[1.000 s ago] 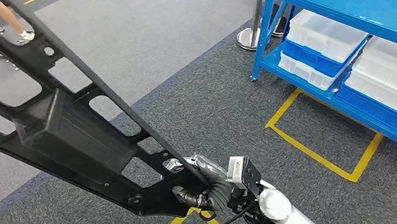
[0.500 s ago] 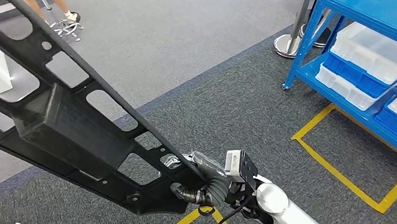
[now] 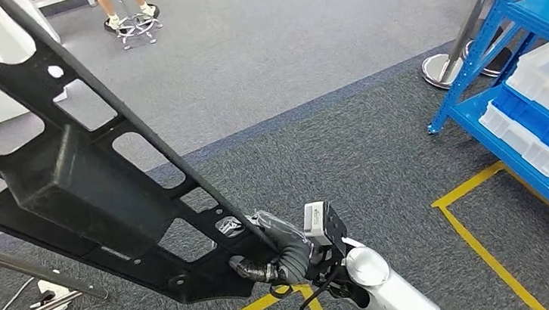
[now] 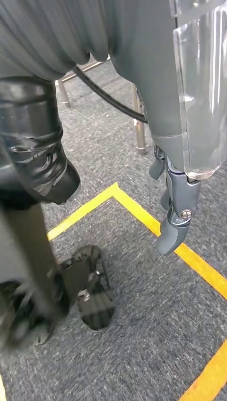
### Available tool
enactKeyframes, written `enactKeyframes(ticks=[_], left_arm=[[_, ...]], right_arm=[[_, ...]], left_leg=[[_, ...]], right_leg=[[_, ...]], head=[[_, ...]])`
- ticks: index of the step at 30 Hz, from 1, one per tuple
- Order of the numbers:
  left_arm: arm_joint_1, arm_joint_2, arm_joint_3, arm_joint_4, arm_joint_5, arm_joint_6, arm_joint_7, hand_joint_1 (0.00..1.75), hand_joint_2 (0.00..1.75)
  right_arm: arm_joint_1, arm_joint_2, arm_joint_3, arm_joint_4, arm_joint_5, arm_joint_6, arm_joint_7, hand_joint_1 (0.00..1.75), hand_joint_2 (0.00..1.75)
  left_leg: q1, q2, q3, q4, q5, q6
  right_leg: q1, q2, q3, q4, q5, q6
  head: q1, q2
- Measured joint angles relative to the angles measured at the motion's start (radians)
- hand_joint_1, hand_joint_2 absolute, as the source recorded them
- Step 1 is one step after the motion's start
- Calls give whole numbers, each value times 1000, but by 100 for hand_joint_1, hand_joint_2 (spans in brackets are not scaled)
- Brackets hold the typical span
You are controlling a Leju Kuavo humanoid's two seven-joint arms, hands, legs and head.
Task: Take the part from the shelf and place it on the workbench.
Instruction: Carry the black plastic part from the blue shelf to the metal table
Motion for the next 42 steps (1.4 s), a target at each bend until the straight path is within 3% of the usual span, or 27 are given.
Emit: enactKeyframes(ticks=[2, 4, 5, 7, 9, 11, 12, 13, 15, 16, 18, 19, 20, 22, 24, 26, 27, 28, 30, 32, 33, 35, 37, 40, 41, 42], left_arm=[[-3, 0, 1, 1, -2, -1, 0, 0, 175], [-1, 0, 2, 2, -2, -1, 0, 0, 175], [1, 0, 2, 3, -2, -1, 0, 0, 175], [2, 0, 3, 4, -3, -1, 0, 0, 175], [0, 0, 3, 5, -5, -1, 0, 0, 175], [0, 0, 4, 5, -8, -1, 0, 0, 175], [1, 0, 4, 6, -9, -2, 0, 0, 175], [2, 0, 4, 6, -11, -3, -1, 0, 175], [2, -1, 4, 7, -13, -4, -1, 0, 175], [2, -2, 4, 7, -13, -4, -1, 0, 175], [3, -3, 4, 7, -13, -4, -1, 0, 175], [5, -2, 4, 8, -13, -4, -1, 0, 175], [6, -1, 5, 8, -13, -4, -1, 0, 175], [7, 0, 7, 9, -13, -2, -1, 0, 175], [5, 0, 10, 10, -14, -2, -1, 0, 175], [4, -1, 14, 10, -15, -2, -1, 0, 175], [5, -1, 16, 10, -16, -2, -1, 0, 175], [6, -1, 18, 10, -18, -2, -1, 0, 175], [4, 0, 21, 10, -22, -2, -1, 0, 175], [1, 0, 21, 10, -25, -3, -1, 0, 175], [0, 0, 22, 10, -26, -4, -1, 0, 175], [1, 0, 22, 10, -26, -4, -1, 0, 175], [1, 0, 22, 11, -26, -4, -1, 0, 175], [-5, 1, 23, 11, -28, -4, -1, 0, 175], [-6, 1, 23, 11, -29, -5, 0, 0, 175], [-6, 1, 23, 11, -30, -5, 1, 0, 175]], right_arm=[[-1, 2, 0, 1, -3, 0, -2, 175, 175], [-1, 4, 0, 3, -4, 0, -2, 175, 175], [-1, 6, 0, 4, -5, 0, -2, 175, 175], [-1, 7, 0, 5, -7, 1, -1, 175, 175], [2, 5, 0, 8, -9, 2, -1, 175, 175], [9, 3, 0, 12, -10, 2, -1, 175, 175], [12, 2, 0, 14, -10, 2, -1, 175, 175], [13, 1, 0, 15, -10, 1, -1, 175, 175], [14, 1, 0, 16, -10, 1, -1, 175, 175], [14, 0, 0, 16, -10, 0, -1, 175, 175], [14, -1, 0, 17, -10, 1, 0, 175, 175], [14, -1, 0, 17, -10, 1, 0, 175, 175], [14, 0, 0, 17, -10, 1, 0, 175, 175], [13, 2, 0, 17, -11, 2, -1, 175, 175], [13, 3, 0, 18, -13, 2, -1, 175, 175], [13, 3, 0, 22, -14, 6, -1, 175, 175], [13, 3, 0, 25, -15, 9, -1, 175, 175], [13, 4, 0, 27, -15, 13, -1, 175, 175], [11, 4, 0, 29, -18, 18, -1, 175, 175], [8, 5, 0, 31, -21, 20, -1, 175, 175], [7, 5, 0, 31, -22, 20, -1, 175, 175], [5, 6, 0, 32, -23, 20, -1, 175, 175], [3, 6, 0, 33, -23, 20, -1, 175, 175], [2, 5, 0, 38, -25, 22, -1, 175, 175], [3, 4, 0, 40, -25, 24, -1, 175, 175], [4, 3, 0, 43, -25, 27, -1, 175, 175]], left_leg=[[-9, 20, 32, -68, 14, 12], [-12, 2, 30, -73, 15, 24], [-10, -7, 32, -78, 17, 29], [-4, -26, 38, -88, 24, 41], [-3, -46, 39, -90, 27, 48], [-6, -70, 38, -89, 27, 51], [-6, -83, 38, -87, 26, 51], [-6, -97, 39, -85, 25, 51], [-6, -123, 37, -77, 22, 47], [-6, -134, 34, -72, 20, 43], [-2, -151, 26, -69, 20, 32], [0, -160, 24, -70, 21, 25], [1, -159, 23, -70, 20, 20], [-2, -121, 8, -35, -2, 11], [0, -66, -45, 74, -58, 3], [6, -47, -105, 188, -100, -5], [8, -44, -114, 202, -96, -8], [10, -39, -100, 173, -72, -9], [9, -9, -28, 37, -10, -7], [3, 18, 23, -59, 19, 3], [-1, 20, 28, -71, 18, 9], [-1, -2, 28, -75, 21, 21], [2, -22, 32, -83, 26, 34], [2, -53, 34, -86, 30, 48], [0, -65, 34, -85, 29, 50], [-1, -79, 34, -84, 29, 50]], right_leg=[[5, -15, 3, 0, -4, 9], [7, -31, 6, -3, -5, 19], [6, -28, 8, -1, -9, 25], [4, 14, -10, 46, -43, 34], [2, 64, -70, 168, -105, 36], [2, 76, -129, 276, -137, 35], [2, 78, -136, 281, -123, 34], [2, 81, -125, 246, -91, 32], [0, 113, -66, 107, -15, 25], [0, 129, -43, 51, 8, 23], [2, 144, -26, 10, 15, 18], [3, 134, -25, 7, 18, 14], [2, 124, -20, 2, 20, 9], [-2, 102, -10, -11, 24, -3], [-1, 76, -3, -16, 23, -10], [1, 50, -3, -15, 20, -12], [2, 38, -2, -15, 17, -11], [1, 26, -1, -13, 15, -9], [2, 4, 5, -10, 7, -2], [7, -13, 9, -8, 1, 8], [9, -20, 11, -9, -1, 13], [9, -33, 14, -11, -5, 24], [5, -5, 5, 18, -28, 34], [0, 67, -84, 201, -116, 37], [0, 75, -116, 258, -131, 36], [0, 78, -135, 283, -127, 35]], head=[[1, 0], [1, 0], [1, 0], [2, 0], [2, 0], [2, 0], [2, 0], [2, 0], [2, 0], [2, 0], [2, 0], [2, 0], [2, 0], [-2, 0], [-5, 0], [-5, 0], [-5, 0], [-5, 0], [-5, 0], [-4, 0], [-4, 0], [-4, 0], [-4, 0], [-3, 0], [-3, 0], [-3, 0]])
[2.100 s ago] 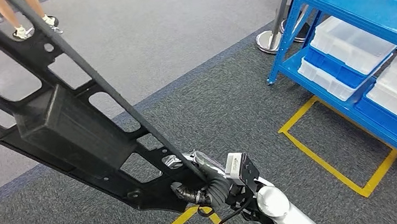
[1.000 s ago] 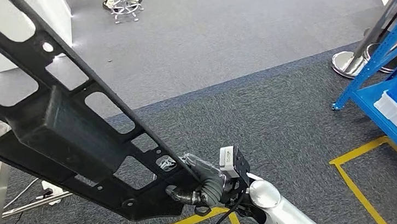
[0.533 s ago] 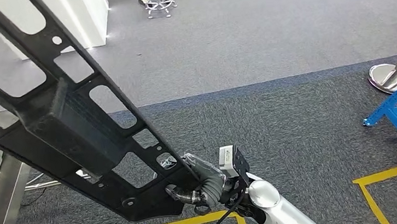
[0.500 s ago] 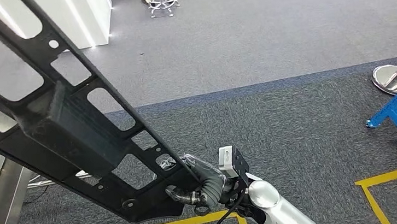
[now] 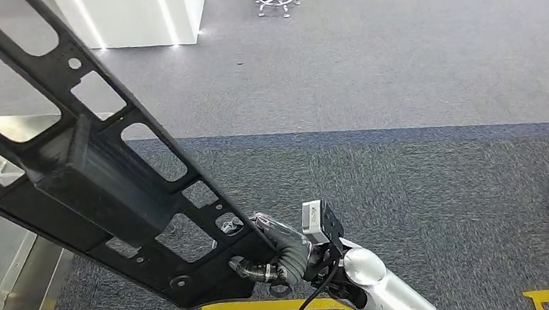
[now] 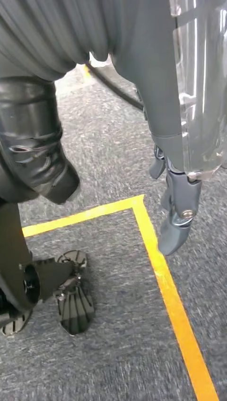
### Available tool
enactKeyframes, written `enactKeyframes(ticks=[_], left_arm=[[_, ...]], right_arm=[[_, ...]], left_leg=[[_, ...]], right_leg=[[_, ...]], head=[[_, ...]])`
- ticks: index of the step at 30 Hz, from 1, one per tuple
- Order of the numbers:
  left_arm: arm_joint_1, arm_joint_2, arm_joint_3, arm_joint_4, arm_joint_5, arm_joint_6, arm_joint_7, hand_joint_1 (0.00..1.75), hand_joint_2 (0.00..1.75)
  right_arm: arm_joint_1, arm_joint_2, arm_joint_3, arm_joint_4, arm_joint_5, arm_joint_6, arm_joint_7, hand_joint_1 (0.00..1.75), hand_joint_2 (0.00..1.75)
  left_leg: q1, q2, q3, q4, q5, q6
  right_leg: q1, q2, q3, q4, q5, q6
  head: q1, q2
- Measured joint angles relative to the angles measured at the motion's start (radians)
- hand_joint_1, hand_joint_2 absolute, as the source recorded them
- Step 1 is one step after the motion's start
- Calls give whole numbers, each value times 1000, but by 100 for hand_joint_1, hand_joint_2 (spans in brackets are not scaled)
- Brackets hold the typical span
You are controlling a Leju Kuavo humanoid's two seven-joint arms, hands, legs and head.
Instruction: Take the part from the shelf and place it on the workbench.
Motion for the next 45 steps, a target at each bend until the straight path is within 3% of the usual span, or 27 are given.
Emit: enactKeyframes(ticks=[1, 2, 4, 6, 8, 9, 11, 13, 15, 16, 18, 20, 21, 24, 26, 28, 29, 30, 31, 32, 34, 35, 37, 39, 41, 43, 45], left_arm=[[0, 0, 0, 0, -1, 0, 1, 0, 175], [0, 0, 0, 0, -3, 0, 2, 0, 175], [-1, -1, 0, 0, -4, 0, 4, 0, 175], [-1, -2, 1, 0, -5, 0, 6, 0, 175], [1, -1, 1, 1, -7, -1, 7, 0, 175], [2, 0, 2, 1, -7, -1, 7, 0, 175], [1, 0, 2, 2, -10, -3, 7, 0, 175], [-1, 0, 3, 2, -13, -7, 7, 0, 175], [-1, -1, 5, 2, -14, -10, 7, 0, 175], [0, 0, 6, 2, -14, -11, 7, 0, 175], [0, 0, 6, 2, -14, -11, 7, 0, 175], [-2, 0, 7, 2, -15, -12, 7, 0, 175], [-4, -1, 7, 2, -15, -12, 7, 0, 175], [-2, 0, 7, 3, -15, -13, 7, 0, 175], [-3, 0, 8, 3, -15, -12, 7, 0, 175], [-6, 0, 10, 3, -16, -11, 8, 0, 175], [-6, 0, 12, 3, -16, -10, 8, 0, 175], [-6, 0, 14, 3, -16, -9, 8, 0, 175], [-5, 0, 16, 3, -16, -9, 8, 0, 175], [-4, 0, 18, 3, -16, -9, 8, 0, 175], [-5, -2, 21, 3, -17, -9, 8, 0, 175], [-5, -3, 21, 3, -17, -9, 7, 0, 175], [-4, -5, 22, 3, -18, -9, 7, 0, 175], [0, -3, 23, 3, -20, -9, 7, 0, 175], [2, -2, 23, 4, -22, -10, 7, 0, 175], [-1, -1, 23, 4, -22, -10, 7, 0, 175], [-1, -2, 24, 4, -22, -10, 7, 0, 175]], right_arm=[[0, 0, 0, 2, 0, 3, 0, 175, 175], [0, 0, 0, 3, 0, 5, 0, 175, 175], [-2, 0, 0, 5, 0, 9, 0, 175, 175], [-4, 0, 0, 6, 0, 11, 0, 175, 175], [-6, 1, 0, 6, 0, 13, -1, 175, 175], [-7, 2, 0, 6, 0, 14, -1, 175, 175], [-9, 5, 0, 6, -1, 16, -2, 175, 175], [-9, 7, 0, 8, -3, 17, -2, 175, 175], [-8, 7, 0, 11, -3, 20, -2, 175, 175], [-8, 7, 0, 12, -3, 22, -2, 175, 175], [-8, 7, 0, 13, -3, 25, -2, 175, 175], [-10, 7, 0, 14, -3, 27, -3, 175, 175], [-11, 7, 0, 14, -3, 27, -3, 175, 175], [-12, 7, 0, 14, -3, 27, -3, 175, 175], [-14, 8, 0, 13, -3, 27, -4, 175, 175], [-13, 8, 0, 15, -3, 26, -4, 175, 175], [-12, 6, 0, 17, -3, 26, -4, 175, 175], [-10, 5, 0, 19, -3, 26, -4, 175, 175], [-8, 5, 0, 20, -2, 27, -4, 175, 175], [-7, 4, 0, 21, -2, 26, -4, 175, 175], [-9, 4, 0, 22, -2, 26, -4, 175, 175], [-9, 4, 0, 22, -2, 26, -4, 175, 175], [-10, 4, 0, 21, -1, 26, -4, 175, 175], [-12, 5, 0, 21, 0, 27, -4, 175, 175], [-14, 6, 0, 21, 0, 26, -4, 175, 175], [-14, 8, 0, 21, 0, 26, -5, 175, 175], [-12, 8, 0, 21, 0, 27, -5, 175, 175]], left_leg=[[-1, -14, 0, 2, -1, 0], [-1, -29, 1, 6, -2, -1], [-1, -54, -3, 14, -6, -6], [1, -72, -10, 18, -8, -16], [3, -87, -15, 15, -6, -29], [4, -82, -16, 18, -7, -33], [1, -31, -42, 73, -41, -41], [4, 22, -104, 200, -104, -49], [10, 33, -151, 288, -131, -56], [12, 36, -147, 280, -116, -59], [15, 59, -85, 164, -53, -62], [10, 90, -22, 49, -14, -55], [7, 98, -9, 22, -10, -49], [5, 71, -8, 14, -10, -29], [8, 52, -2, 7, -6, -16], [8, 32, 0, 4, -3, -8], [6, 20, -1, 5, -3, -5], [4, 7, 0, 5, -4, -5], [2, -7, 0, 7, -4, -4], [0, -21, 0, 8, -4, -4], [-1, -47, -1, 12, -6, -6], [-1, -59, -2, 15, -7, -9], [2, -77, -8, 15, -7, -18], [4, -86, -10, 13, -6, -29], [0, -47, -23, 41, -24, -37], [0, 9, -70, 139, -80, -44], [7, 30, -132, 262, -130, -53]], right_leg=[[0, 2, 2, -18, 26, -2], [0, 9, 22, -74, 66, -6], [0, 45, 77, -210, 133, -12], [1, 67, 101, -271, 150, -14], [2, 51, 105, -277, 152, -19], [1, 42, 110, -283, 155, -24], [-3, 18, 120, -298, 161, -36], [0, -9, 125, -302, 159, -42], [2, -35, 126, -301, 155, -43], [2, -47, 127, -300, 153, -41], [1, -69, 131, -296, 146, -35], [5, -88, 136, -290, 137, -24], [7, -96, 138, -289, 133, -19], [7, -112, 145, -291, 127, -2], [1, -73, 132, -253, 100, 8], [-4, -17, 75, -135, 40, 12], [-4, -6, 38, -64, 13, 12], [-4, -1, 7, -13, 2, 11], [-4, 1, -7, 2, 12, 9], [-3, 4, -2, -24, 42, 4], [0, 35, 50, -160, 120, -8], [1, 52, 75, -221, 145, -12], [3, 68, 98, -276, 159, -15], [3, 46, 104, -285, 163, -20], [-2, 25, 115, -300, 170, -31], [-2, 1, 120, -308, 171, -40], [0, -26, 121, -308, 169, -42]], head=[[0, 0], [0, 0], [0, 0], [0, 0], [0, 0], [0, 0], [-2, 0], [-5, 0], [-5, 0], [-5, 0], [-5, 0], [-5, 0], [-4, 0], [-4, 0], [-4, 0], [-4, 0], [-4, 0], [-4, 0], [-4, 0], [-4, 0], [-4, 0], [-4, 0], [-3, 0], [-3, 0], [-5, 0], [-8, 0], [-9, 0]])
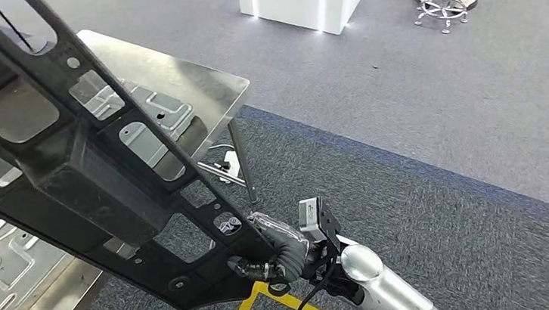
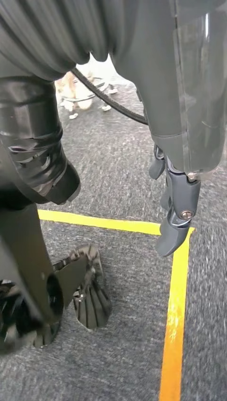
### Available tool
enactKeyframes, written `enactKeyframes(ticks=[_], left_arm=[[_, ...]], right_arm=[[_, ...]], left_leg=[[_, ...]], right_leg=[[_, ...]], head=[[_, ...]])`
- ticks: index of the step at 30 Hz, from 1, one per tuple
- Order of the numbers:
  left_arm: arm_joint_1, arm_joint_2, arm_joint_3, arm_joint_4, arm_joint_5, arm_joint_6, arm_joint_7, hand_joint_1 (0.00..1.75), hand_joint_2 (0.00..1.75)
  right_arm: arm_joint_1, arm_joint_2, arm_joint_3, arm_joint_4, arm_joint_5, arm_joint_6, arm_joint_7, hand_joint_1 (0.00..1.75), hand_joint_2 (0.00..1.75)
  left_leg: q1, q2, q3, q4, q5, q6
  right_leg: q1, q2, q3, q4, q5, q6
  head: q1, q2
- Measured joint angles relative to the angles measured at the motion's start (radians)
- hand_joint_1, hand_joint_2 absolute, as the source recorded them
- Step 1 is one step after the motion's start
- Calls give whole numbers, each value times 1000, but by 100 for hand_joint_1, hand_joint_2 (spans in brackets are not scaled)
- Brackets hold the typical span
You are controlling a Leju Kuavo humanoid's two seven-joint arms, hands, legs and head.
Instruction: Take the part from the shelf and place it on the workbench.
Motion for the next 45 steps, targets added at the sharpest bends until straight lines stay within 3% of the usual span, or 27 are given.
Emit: enactKeyframes(ticks=[2, 4, 6, 7, 9, 10, 12, 14, 16, 18, 20, 21, 22, 24, 25, 27, 29, 31, 32, 34, 36, 37, 39, 40, 42, 44, 45], left_arm=[[2, 0, 0, 0, 0, 0, 0, 0, 175], [2, 1, 0, 0, 0, 0, 0, 0, 175], [0, 1, 0, 0, 0, 0, 0, 0, 175], [-1, 0, 0, 0, 0, 0, 0, 0, 175], [0, 0, 0, 0, 0, 0, 0, 0, 175], [2, 0, 0, 1, -1, 1, 0, 0, 175], [1, 1, 0, 1, -3, 1, 0, 0, 175], [-2, 1, 0, 1, -10, 0, 0, 0, 175], [-2, 1, 0, 1, -14, -2, 0, 0, 175], [-1, 1, 0, 1, -15, -2, 0, 0, 175], [-2, -1, 0, 1, -16, -3, 0, 0, 175], [-2, -1, 0, 1, -16, -3, 0, 0, 175], [-1, -2, 0, 1, -16, -3, 0, 0, 175], [1, -2, 0, 1, -16, -3, 0, 0, 175], [2, -1, 0, 1, -17, -3, 0, 0, 175], [1, 1, 0, 2, -18, -4, 0, 0, 175], [-2, 1, 0, 2, -19, -5, 0, 0, 175], [-3, 1, 0, 2, -21, -4, 1, 0, 175], [-1, 1, 0, 2, -22, -4, 1, 0, 175], [0, 2, 0, 2, -23, -4, 2, 0, 175], [-3, 2, 0, 2, -24, -4, 2, 0, 175], [-3, 2, 0, 2, -24, -5, 2, 0, 175], [-3, 2, 0, 2, -26, -6, 2, 0, 175], [-2, 2, 0, 2, -27, -7, 2, 0, 175], [-3, 2, 0, 2, -29, -7, 2, 0, 175], [-6, 2, 0, 2, -30, -7, 2, 0, 175], [-7, 2, 0, 2, -30, -7, 2, 0, 175]], right_arm=[[2, 0, 0, 0, 0, 0, 0, 175, 175], [2, 0, 0, 0, 0, 0, 0, 175, 175], [0, 0, 0, 0, 0, 0, 0, 175, 175], [-1, 0, 0, 0, 0, 0, 0, 175, 175], [-1, 0, 0, 0, 0, 0, 0, 175, 175], [-2, 0, 0, 0, 0, 0, 1, 175, 175], [-2, 1, 0, -1, 0, 0, 0, 175, 175], [1, -1, 0, -1, 0, 0, -2, 175, 175], [7, -4, 0, 0, 1, 1, -3, 175, 175], [8, -5, 0, 0, 1, 1, -3, 175, 175], [7, -5, 0, 0, 1, 0, -4, 175, 175], [7, -5, 0, 0, 1, 1, -5, 175, 175], [6, -5, 0, 0, 1, 1, -6, 175, 175], [5, -5, 0, 0, 1, 2, -7, 175, 175], [4, -4, 0, 0, 1, 2, -8, 175, 175], [1, -2, 0, 0, 1, 2, -9, 175, 175], [1, -1, 0, 0, 1, 2, -10, 175, 175], [3, -1, 0, 0, 1, 2, -10, 175, 175], [4, -1, 0, 0, 1, 3, -10, 175, 175], [4, -1, 0, 1, 2, 3, -10, 175, 175], [2, -1, 0, 1, 1, 3, -10, 175, 175], [2, -1, -1, 0, 1, 3, -10, 175, 175], [1, -1, -1, 0, 1, 3, -9, 175, 175], [0, 0, -1, 0, 2, 3, -9, 175, 175], [-1, 0, -1, 0, 1, 3, -9, 175, 175], [-1, -2, -1, 2, 1, 3, -10, 175, 175], [1, -3, -1, 4, 1, 3, -10, 175, 175]], left_leg=[[6, 8, -5, 7, 19, -8], [9, 37, 64, -124, 83, -12], [5, 66, 120, -229, 116, -4], [2, 70, 129, -247, 117, 2], [0, 48, 128, -247, 117, 17], [1, 37, 129, -249, 119, 23], [4, 18, 132, -254, 123, 36], [3, -3, 131, -254, 125, 44], [0, -28, 130, -252, 124, 46], [-3, -56, 130, -249, 124, 46], [-4, -80, 129, -246, 123, 44], [-4, -91, 127, -245, 123, 41], [-2, -99, 125, -244, 124, 36], [0, -117, 121, -249, 127, 23], [0, -112, 119, -248, 126, 17], [-5, -65, 100, -207, 98, 10], [-3, -11, 47, -93, 37, 3], [3, 2, -5, 11, 1, -7], [6, 5, -8, 17, 10, -11], [11, 25, 47, -87, 71, -16], [7, 58, 111, -207, 111, -11], [4, 67, 126, -236, 117, -5], [1, 54, 125, -242, 116, 10], [2, 44, 125, -242, 117, 17], [6, 25, 127, -247, 121, 30], [7, 5, 126, -249, 123, 38], [6, -7, 125, -248, 124, 40]], right_leg=[[0, -25, 1, 1, -4, 4], [-1, -47, 5, 6, -11, 12], [4, -66, 8, 14, -20, 24], [7, -74, 10, 16, -23, 29], [8, -89, 15, 16, -28, 40], [5, -82, 16, 20, -33, 46], [-3, -34, -7, 80, -74, 55], [-6, 14, -71, 212, -139, 57], [-5, 25, -125, 309, -163, 55], [-4, 32, -110, 258, -110, 46], [-1, 68, -49, 116, -39, 32], [1, 85, -27, 63, -19, 28], [3, 95, -16, 36, -12, 26], [5, 83, -11, 24, -11, 23], [3, 72, -6, 18, -8, 20], [-3, 48, 5, 2, -1, 11], [-2, 22, 9, -3, -1, 4], [0, -6, 9, -2, -5, 3], [-1, -19, 9, -1, -7, 4], [-3, -42, 12, 5, -14, 11], [-1, -61, 13, 15, -24, 22], [1, -69, 13, 19, -27, 28], [6, -84, 16, 22, -31, 39], [4, -85, 17, 23, -35, 45], [-3, -48, 4, 59, -63, 55], [-7, 7, -50, 174, -125, 61], [-7, 19, -86, 244, -153, 61]], head=[[0, 0], [0, 0], [0, 0], [1, 0], [2, 0], [2, 0], [2, 0], [2, 0], [2, 0], [2, 0], [2, 0], [3, 0], [2, 0], [3, 0], [2, 0], [-2, 0], [-5, 0], [-6, 0], [-6, 0], [-6, 0], [-5, 0], [-5, 0], [-5, 0], [-5, 0], [-5, 0], [-4, 0], [-4, 0]])
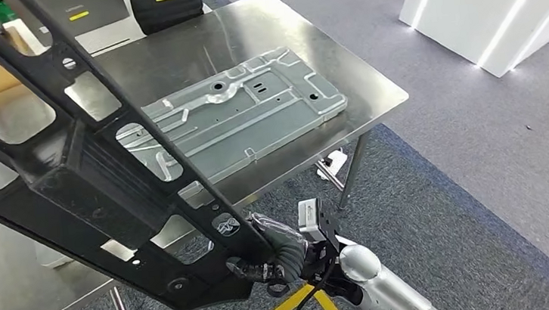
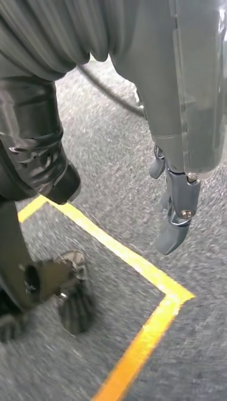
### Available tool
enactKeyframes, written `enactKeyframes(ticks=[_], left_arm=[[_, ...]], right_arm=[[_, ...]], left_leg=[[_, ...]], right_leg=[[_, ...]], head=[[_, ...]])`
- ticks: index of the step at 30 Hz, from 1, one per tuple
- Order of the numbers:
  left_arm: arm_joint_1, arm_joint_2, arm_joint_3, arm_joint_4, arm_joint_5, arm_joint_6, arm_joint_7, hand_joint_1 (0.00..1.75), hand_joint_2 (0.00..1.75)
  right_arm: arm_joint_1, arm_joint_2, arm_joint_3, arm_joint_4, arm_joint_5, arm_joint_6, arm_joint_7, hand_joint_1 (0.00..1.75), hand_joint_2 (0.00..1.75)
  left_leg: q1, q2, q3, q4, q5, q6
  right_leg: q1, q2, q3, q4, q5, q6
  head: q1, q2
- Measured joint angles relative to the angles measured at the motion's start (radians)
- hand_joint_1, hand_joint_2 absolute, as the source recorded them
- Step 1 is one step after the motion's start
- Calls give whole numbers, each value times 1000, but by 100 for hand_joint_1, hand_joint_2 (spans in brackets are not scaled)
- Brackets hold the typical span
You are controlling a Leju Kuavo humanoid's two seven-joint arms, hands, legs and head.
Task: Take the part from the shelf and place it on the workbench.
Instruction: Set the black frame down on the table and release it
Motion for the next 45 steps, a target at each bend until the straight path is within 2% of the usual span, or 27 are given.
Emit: enactKeyframes(ticks=[1, 2, 4, 6, 8, 10, 12, 14, 16, 17, 18, 20, 22, 23, 25, 27, 29, 31, 32, 33, 34, 37, 38, 40, 42, 43, 45], left_arm=[[0, 0, 0, 0, 0, 0, 0, 0, 175], [2, 0, 0, 0, -1, 0, 0, 0, 175], [3, 0, 0, 0, -1, 0, 0, 0, 175], [2, -1, 0, 0, -1, 0, 0, 0, 175], [3, -2, 0, 0, -1, 0, 0, 0, 175], [5, -1, 0, 0, -2, 0, 0, 0, 175], [7, 0, 1, 1, -2, 0, 0, 0, 175], [4, -1, 1, 1, -2, -1, 0, 0, 175], [3, -1, 1, 1, -2, -1, 0, 0, 175], [4, -1, 2, 1, -2, -1, 0, 0, 175], [5, -1, 2, 1, -2, -1, 0, 0, 175], [5, 0, 2, 1, -3, -1, 0, 0, 175], [4, 1, 2, 1, -3, -1, -1, 0, 175], [5, 1, 2, 1, -4, -1, -1, 0, 175], [7, 1, 4, 1, -5, -1, 0, 0, 175], [8, 1, 6, 1, -5, 0, 1, 0, 175], [5, 1, 9, 1, -5, 1, 1, 0, 175], [3, 0, 14, 1, -5, 1, 1, 0, 175], [4, 0, 16, 1, -6, 1, 1, 0, 175], [6, 0, 19, 1, -6, 1, 1, 0, 175], [7, 0, 21, 1, -6, 1, 1, 0, 175], [9, -4, 25, 1, -6, 2, 1, 0, 175], [9, -5, 25, 1, -6, 3, 1, 0, 175], [12, -7, 27, 1, -6, 5, 1, 0, 175], [17, -7, 29, 1, -7, 5, -1, 0, 175], [18, -7, 30, 1, -8, 5, -1, 0, 175], [19, -8, 33, 1, -9, 5, -2, 0, 175]], right_arm=[[2, -1, 0, 2, 0, 0, 0, 175, 175], [3, -2, 0, 4, 0, 0, 0, 175, 175], [4, -2, 0, 7, 0, 0, 0, 175, 175], [2, -2, 0, 7, 0, 0, 0, 175, 175], [0, -2, 0, 8, 0, 1, 0, 175, 175], [-1, -2, 0, 8, 0, 1, 0, 175, 175], [-3, 0, 0, 8, 0, 1, 0, 175, 175], [-4, 1, 0, 9, 0, 1, -1, 175, 175], [-3, 2, 0, 11, 0, 1, -1, 175, 175], [-2, 2, 0, 12, 0, 1, -1, 175, 175], [-1, 2, 0, 13, 0, 2, 0, 175, 175], [-1, 2, 0, 13, -4, 4, 1, 175, 175], [-3, 2, 0, 13, -13, 11, 5, 175, 175], [-4, 2, -1, 14, -19, 14, 8, 175, 175], [-5, 3, -1, 18, -26, 19, 17, 175, 175], [-9, 3, -1, 23, -29, 15, 26, 175, 175], [-15, 4, -2, 30, -32, 5, 37, 175, 175], [-19, 4, -7, 44, -34, -10, 49, 175, 175], [-21, 3, -10, 53, -31, -20, 53, 175, 175], [-24, 3, -13, 62, -26, -30, 57, 175, 175], [-29, 3, -16, 69, -17, -43, 61, 175, 175], [-57, 4, -22, 89, 16, -82, 71, 175, 175], [-69, 4, -24, 96, 27, -94, 74, 175, 175], [-91, 5, -30, 112, 51, -121, 73, 175, 175], [-115, 7, -36, 130, 75, -148, 70, 175, 175], [-128, 10, -39, 140, 84, -161, 70, 175, 175], [-153, 16, -46, 159, 92, -180, 70, 175, 175]], left_leg=[[-1, -13, -1, 1, 0, 1], [-2, -26, -1, 2, 0, 1], [-4, -53, 0, 4, 0, 1], [-5, -77, -1, 5, 1, -3], [-2, -95, -6, 4, 3, -14], [1, -109, -9, 0, 6, -27], [-2, -74, -20, 23, -10, -37], [-4, -15, -66, 118, -64, -43], [-1, 9, -125, 237, -114, -49], [0, 12, -139, 266, -118, -52], [1, 13, -135, 259, -104, -54], [4, 20, -77, 149, -46, -56], [0, 27, -17, 41, -12, -49], [-2, 28, -2, 15, -8, -43], [-6, 25, -2, 13, -11, -28], [-3, 22, 0, 10, -9, -16], [-1, 19, 1, 7, -7, -5], [-4, 13, 0, 7, -6, 1], [-6, 9, -1, 7, -6, 2], [-7, 5, -1, 7, -6, 3], [-9, 0, 0, 7, -6, 3], [-15, -10, 1, 8, -5, 1], [-15, -11, -1, 8, -3, -3], [-13, -12, -3, 6, 0, -13], [-13, -8, -7, 14, -7, -23], [-13, -4, -16, 36, -23, -27], [-11, 3, -63, 139, -81, -35]], right_leg=[[0, 5, -28, 52, -13, 0], [1, 7, -40, 69, -7, -2], [1, 19, -8, -14, 58, -11], [2, 59, 52, -151, 118, -24], [4, 79, 78, -212, 132, -30], [4, 59, 84, -222, 136, -34], [-1, 36, 95, -237, 143, -44], [0, 11, 100, -246, 146, -52], [3, -16, 100, -244, 144, -54], [4, -28, 100, -243, 142, -53], [4, -37, 100, -241, 139, -52], [2, -51, 101, -233, 131, -44], [4, -61, 98, -223, 123, -34], [6, -63, 97, -219, 121, -29], [8, -65, 99, -218, 121, -20], [5, -51, 95, -208, 110, -9], [1, -19, 62, -135, 64, -1], [0, 0, -3, -3, 6, 1], [1, 3, -29, 45, -6, 0], [1, 4, -40, 62, 0, -2], [2, 5, -30, 34, 27, -8], [12, 13, 58, -159, 121, -33], [16, 15, 75, -198, 131, -38], [20, 14, 80, -217, 134, -41], [13, 10, 87, -230, 142, -47], [9, 8, 91, -238, 147, -51], [6, 2, 95, -245, 152, -56]], head=[[0, 0], [0, 0], [0, 0], [0, 0], [0, 0], [0, 0], [-3, 0], [-8, 0], [-10, 0], [-10, 0], [-10, 0], [-10, 0], [-10, 0], [-10, 0], [-10, 0], [-10, 0], [-9, 0], [-9, 0], [-9, 0], [-9, 0], [-9, 0], [-9, 0], [-9, 0], [-9, 0], [-9, 0], [-10, 0], [-10, 0]])
